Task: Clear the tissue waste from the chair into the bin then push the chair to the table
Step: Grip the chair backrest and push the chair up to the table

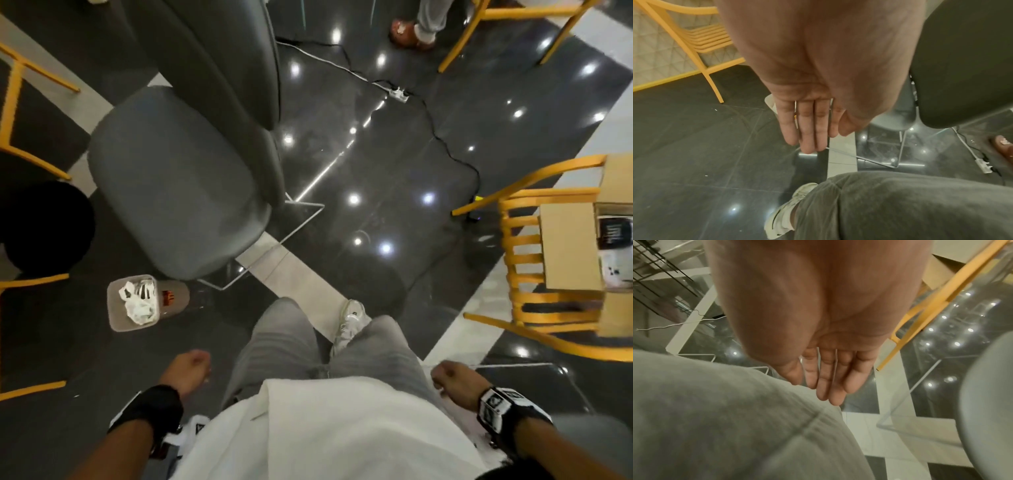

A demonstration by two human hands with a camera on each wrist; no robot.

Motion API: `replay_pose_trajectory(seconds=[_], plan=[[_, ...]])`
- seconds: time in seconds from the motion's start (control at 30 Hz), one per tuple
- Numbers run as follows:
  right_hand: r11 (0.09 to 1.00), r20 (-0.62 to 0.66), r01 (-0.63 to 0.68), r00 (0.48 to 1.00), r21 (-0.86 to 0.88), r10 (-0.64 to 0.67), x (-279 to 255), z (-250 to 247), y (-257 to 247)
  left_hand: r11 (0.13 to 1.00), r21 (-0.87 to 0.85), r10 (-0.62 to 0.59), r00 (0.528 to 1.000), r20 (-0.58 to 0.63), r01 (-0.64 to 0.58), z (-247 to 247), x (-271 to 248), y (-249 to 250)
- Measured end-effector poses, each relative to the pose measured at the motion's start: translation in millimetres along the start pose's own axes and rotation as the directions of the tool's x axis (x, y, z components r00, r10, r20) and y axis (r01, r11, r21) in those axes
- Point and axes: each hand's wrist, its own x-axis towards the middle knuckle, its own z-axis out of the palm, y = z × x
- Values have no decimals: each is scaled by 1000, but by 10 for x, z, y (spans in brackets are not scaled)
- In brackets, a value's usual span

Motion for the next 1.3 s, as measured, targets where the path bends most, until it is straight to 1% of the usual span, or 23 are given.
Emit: replay_pose_trajectory(seconds=[0.07, 0.13, 0.23, 0.33, 0.4, 0.47, 0.5, 0.57, 0.63, 0.7, 0.73, 0.83, 0.9, 0.93, 0.97, 1.03, 1.1, 1.13, 1.17, 1.2, 1.23, 1.27, 1.3], plan=[[998, -2, 29, 1000, -50, -29, 41, -360, -133, 999, 22, 25, 1000, 9, -25, 96, 25, 326], [997, 16, 33, 999, -75, -31, 97, -682, -282, 998, 21, 53, 998, 18, -53, 151, 62, 654], [995, -17, 44, 999, -92, -46, 153, -1158, -624, 997, 35, 72, 997, 19, -73, 211, 227, 1097], [981, -22, 49, 998, -186, -54, 338, -1636, -908, 998, -14, 58, 998, 21, -58, 247, 412, 1569], [979, 3, 67, 998, -194, -68, 522, -1992, -1030, 997, -75, 21, 999, 42, -18, 244, 542, 1861], [957, 21, 92, 996, -275, -90, 715, -2387, -1150, 993, -113, -15, 999, 28, 18, 230, 641, 2127], [938, 35, 110, 994, -327, -105, 741, -2595, -1286, 991, -130, -23, 1000, 17, 25, 231, 657, 2256], [895, 31, 152, 988, -420, -153, 720, -3029, -1736, 985, -167, -40, 999, 33, 45, 172, 749, 2478], [868, 20, 190, 979, -459, -204, 711, -3435, -2200, 980, -193, -38, 999, -4, 36, 122, 885, 2598], [806, 42, 215, 972, -551, -231, 773, -3777, -2625, 961, -269, -74, 996, -48, 59, 25, 750, 2866], [759, 55, 224, 969, -612, -242, 805, -3936, -2846, 941, -332, -95, 993, -73, 66, -23, 655, 3021], [644, 92, 271, 950, -716, -297, 1109, -4333, -3414, 856, -509, -179, 975, -131, 89, -82, 503, 3324], [556, 144, 295, 943, -777, -299, 1362, -4548, -3795, 819, -570, -220, 956, -195, 72, -61, 440, 3432], [493, 185, 324, 933, -807, -310, 1457, -4640, -4013, 809, -585, -232, 944, -236, 53, -74, 381, 3498], [433, 226, 361, 916, -826, -333, 1536, -4727, -4251, 794, -607, -253, 927, -276, 36, -98, 299, 3573], [315, 302, 445, 860, -838, -411, 1585, -4879, -4751, 756, -654, -279, 887, -368, -34, -135, 91, 3768], [179, 404, 533, 784, -827, -471, 1553, -4997, -5285, 732, -676, -338, 814, -473, -88, -156, -155, 4053], [129, 449, 581, 734, -804, -509, 1466, -5035, -5559, 721, -682, -370, 766, -526, -121, -179, -293, 4243], [98, 484, 636, 670, -766, -562, 1388, -5071, -5833, 708, -687, -407, 699, -589, -167, -194, -399, 4406], [57, 517, 690, 591, -721, -619, 1309, -5101, -6103, 677, -702, -457, 621, -637, -221, -233, -504, 4563], [10, 548, 733, 517, -680, -658, 1202, -5131, -6346, 599, -750, -539, 552, -636, -279, -294, -631, 4736], [-23, 577, 777, 448, -630, -683, 1057, -5143, -6569, 504, -795, -625, 492, -606, -338, -386, -770, 4899], [-31, 600, 828, 379, -560, -705, 919, -5151, -6771, 430, -820, -694, 441, -568, -378, -492, -895, 5031]])
